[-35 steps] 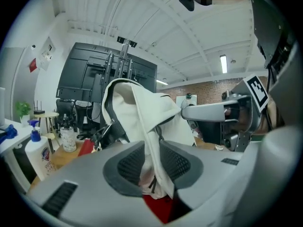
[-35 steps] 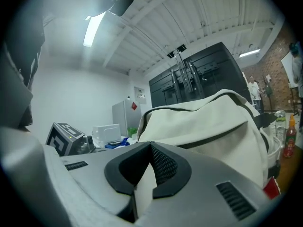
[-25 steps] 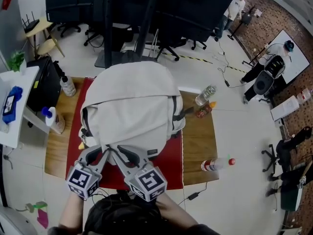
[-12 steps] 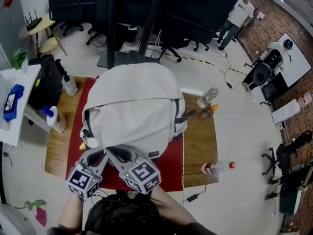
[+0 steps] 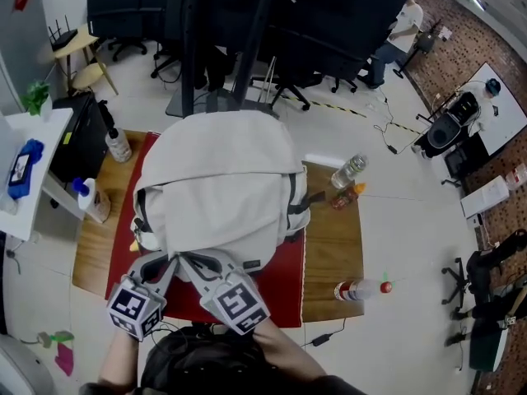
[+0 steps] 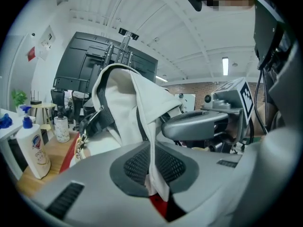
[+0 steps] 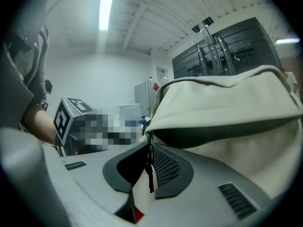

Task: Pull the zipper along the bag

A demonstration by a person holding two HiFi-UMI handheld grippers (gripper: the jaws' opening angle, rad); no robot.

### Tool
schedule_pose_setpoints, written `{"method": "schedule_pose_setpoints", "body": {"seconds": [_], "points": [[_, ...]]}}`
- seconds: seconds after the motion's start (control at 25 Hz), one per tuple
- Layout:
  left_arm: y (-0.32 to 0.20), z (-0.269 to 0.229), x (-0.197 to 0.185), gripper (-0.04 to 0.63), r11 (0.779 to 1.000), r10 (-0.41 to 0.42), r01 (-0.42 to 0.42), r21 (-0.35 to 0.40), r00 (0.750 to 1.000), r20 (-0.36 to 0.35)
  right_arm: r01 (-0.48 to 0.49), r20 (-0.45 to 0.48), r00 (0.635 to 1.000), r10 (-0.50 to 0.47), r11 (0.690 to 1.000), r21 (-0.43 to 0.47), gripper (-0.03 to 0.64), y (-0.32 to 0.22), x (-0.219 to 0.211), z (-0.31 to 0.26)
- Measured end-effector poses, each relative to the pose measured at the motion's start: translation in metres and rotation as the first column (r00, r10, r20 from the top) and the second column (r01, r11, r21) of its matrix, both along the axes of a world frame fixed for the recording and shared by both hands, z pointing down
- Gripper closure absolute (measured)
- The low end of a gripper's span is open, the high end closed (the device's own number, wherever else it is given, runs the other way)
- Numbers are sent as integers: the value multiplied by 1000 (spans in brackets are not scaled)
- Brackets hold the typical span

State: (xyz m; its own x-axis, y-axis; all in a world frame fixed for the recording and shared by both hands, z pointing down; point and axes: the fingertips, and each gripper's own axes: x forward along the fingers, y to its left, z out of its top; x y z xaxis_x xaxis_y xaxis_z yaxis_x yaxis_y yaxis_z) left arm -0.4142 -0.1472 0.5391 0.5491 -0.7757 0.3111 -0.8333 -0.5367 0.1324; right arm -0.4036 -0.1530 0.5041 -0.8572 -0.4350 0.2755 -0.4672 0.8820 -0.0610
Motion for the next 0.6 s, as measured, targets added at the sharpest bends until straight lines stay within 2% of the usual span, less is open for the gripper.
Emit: {"method": "schedule_pose_setpoints", "body": {"seconds": [0.16, 0.28, 0.44, 0.52, 0.6], "points": [[0, -13, 3, 540, 997, -75, 75, 9, 997, -7, -4, -56, 998, 9, 997, 81, 565, -2, 15, -15], [3, -24, 8, 540, 997, -80, 81, 18, 997, -13, -13, -81, 996, 24, 990, 138, 575, -7, 30, -25], [6, -29, 14, 540, 996, -86, 86, 31, 996, 6, 12, -32, 999, -10, 996, 91, 578, -6, 38, -25], [6, -27, 14, 540, 994, -102, 102, 26, 995, -8, 30, 9, 1000, -30, 999, 42, 580, -3, 38, -23], [8, -26, 15, 540, 994, -110, 111, 26, 994, -13, 41, 29, 999, -42, 999, 30, 580, -2, 39, -24]]}}
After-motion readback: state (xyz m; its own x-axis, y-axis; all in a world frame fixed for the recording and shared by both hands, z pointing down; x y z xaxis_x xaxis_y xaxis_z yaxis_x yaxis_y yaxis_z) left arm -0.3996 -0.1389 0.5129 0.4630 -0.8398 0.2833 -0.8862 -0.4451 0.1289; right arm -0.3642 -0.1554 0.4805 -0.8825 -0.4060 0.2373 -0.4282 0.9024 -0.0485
